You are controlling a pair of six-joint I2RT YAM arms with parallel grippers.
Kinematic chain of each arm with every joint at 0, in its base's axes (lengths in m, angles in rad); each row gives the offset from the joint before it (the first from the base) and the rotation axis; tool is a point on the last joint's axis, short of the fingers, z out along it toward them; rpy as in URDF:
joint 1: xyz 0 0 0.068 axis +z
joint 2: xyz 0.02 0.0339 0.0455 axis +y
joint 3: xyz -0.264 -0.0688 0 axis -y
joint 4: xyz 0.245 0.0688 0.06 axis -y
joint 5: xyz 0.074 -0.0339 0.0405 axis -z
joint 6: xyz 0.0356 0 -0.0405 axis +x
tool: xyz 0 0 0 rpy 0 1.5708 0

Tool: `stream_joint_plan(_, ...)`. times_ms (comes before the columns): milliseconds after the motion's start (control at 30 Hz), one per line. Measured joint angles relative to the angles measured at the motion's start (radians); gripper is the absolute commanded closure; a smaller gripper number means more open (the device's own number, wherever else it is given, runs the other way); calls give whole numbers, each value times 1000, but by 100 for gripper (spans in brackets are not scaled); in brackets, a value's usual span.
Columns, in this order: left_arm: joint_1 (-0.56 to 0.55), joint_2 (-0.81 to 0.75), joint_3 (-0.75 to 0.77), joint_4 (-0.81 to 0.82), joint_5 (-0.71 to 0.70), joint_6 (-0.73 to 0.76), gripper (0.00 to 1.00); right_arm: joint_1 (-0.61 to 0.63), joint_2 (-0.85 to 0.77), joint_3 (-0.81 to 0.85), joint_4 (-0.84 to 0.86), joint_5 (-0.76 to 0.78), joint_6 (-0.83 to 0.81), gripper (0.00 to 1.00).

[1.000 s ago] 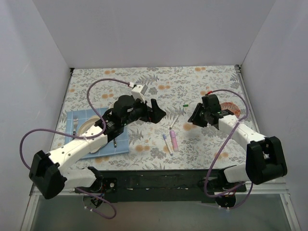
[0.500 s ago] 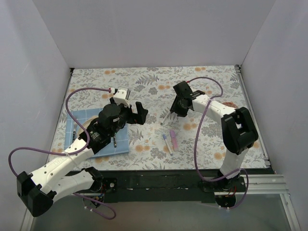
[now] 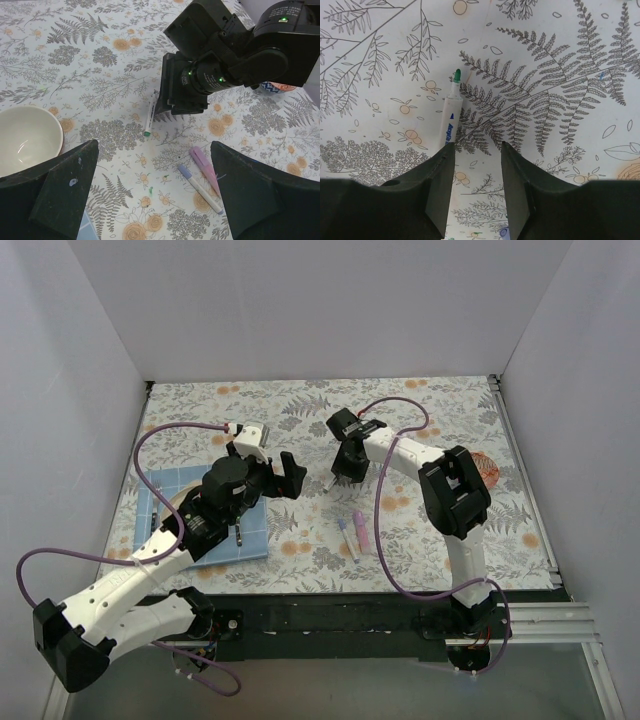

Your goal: Insert the pens into the pen caps

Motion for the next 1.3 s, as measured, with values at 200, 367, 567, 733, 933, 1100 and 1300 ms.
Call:
stream_joint_plan(200, 0, -7, 0, 0, 0, 0, 6, 11, 20, 8, -12, 23, 21, 54)
stream_joint_plan(367, 0, -16, -3, 0, 1, 0, 5, 12, 45, 33, -10, 29, 21, 55)
stream_joint_plan(567, 0, -21, -10, 0, 3, 0, 6, 14, 46, 37, -8, 24, 32, 56)
stream_joint_plan(733, 0, -21, -10, 0, 8, 0, 6, 22, 42, 37, -8, 21, 50, 56)
stream_joint_plan(933, 0, -23, -12, 0, 8, 0, 6, 37, 40, 44, -8, 20, 53, 57)
stream_joint_plan(1100, 0, -24, -13, 0, 8, 0, 5, 50, 41, 90, -8, 21, 53, 57)
stream_joint_plan(1300, 0, -24, -14, 0, 8, 0, 5, 53, 77, 144, -16, 37, 52, 59)
